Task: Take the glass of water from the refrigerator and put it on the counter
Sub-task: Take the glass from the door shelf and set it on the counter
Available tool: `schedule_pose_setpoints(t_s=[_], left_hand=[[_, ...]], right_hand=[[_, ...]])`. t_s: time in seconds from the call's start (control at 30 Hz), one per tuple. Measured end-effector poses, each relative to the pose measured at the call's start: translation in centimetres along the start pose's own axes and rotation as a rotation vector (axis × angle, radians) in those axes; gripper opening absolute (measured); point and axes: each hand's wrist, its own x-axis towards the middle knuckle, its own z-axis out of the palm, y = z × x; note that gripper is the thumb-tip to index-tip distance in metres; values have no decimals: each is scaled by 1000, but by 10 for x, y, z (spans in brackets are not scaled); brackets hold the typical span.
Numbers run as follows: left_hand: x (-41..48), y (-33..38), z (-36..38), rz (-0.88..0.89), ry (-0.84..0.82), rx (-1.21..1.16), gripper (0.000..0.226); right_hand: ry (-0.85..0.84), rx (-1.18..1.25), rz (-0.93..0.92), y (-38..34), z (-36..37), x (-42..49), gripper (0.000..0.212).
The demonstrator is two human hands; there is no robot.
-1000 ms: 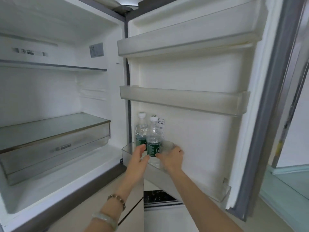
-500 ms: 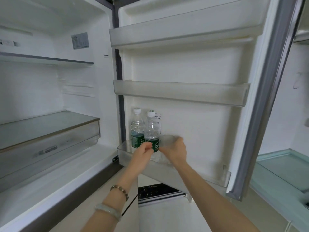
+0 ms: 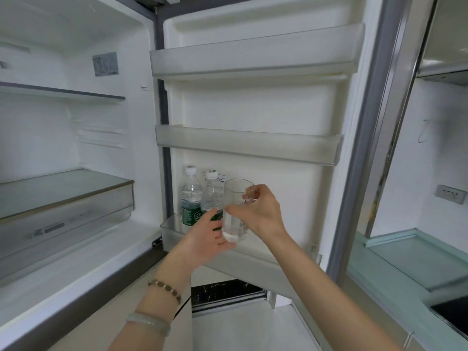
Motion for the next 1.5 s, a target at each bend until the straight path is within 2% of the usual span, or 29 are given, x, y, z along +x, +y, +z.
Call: schedule_pose_setpoints(t_s=[0.13,0.23,0.57,0.87,1.0,1.1,1.23,1.33,1.5], left_hand=[[-28,-5,11,18,-117,-100,69],[-48,-10,25,66,-135,-152,70],[-110,-61,106,190,-37,-213,68],[-131,-119,173,262,14,-314,67],[-138,-124,193,305,-8,-346,82],[-140,-123,201,283,6,-379,75],[-145,-115,205,264,-19,-366,85],[-149,-106,205,272,-18,-351,104],[-156,-101,204,294,-22,-360,109]], right_hand=[[-75,61,-50,-14,-18,-17,43],[-134,111,-72,-20,-34,-27,43],[-332,176,-148,1,-105,-60,46],[-564,249,-191,28,-183,-86,50],[-624,389,-189,35,-201,-85,34],[-551,533,-140,38,-203,-75,30],[-262,617,-117,57,-206,-50,25],[-110,574,-131,78,-210,-32,36],[18,509,-133,97,-216,-4,62]])
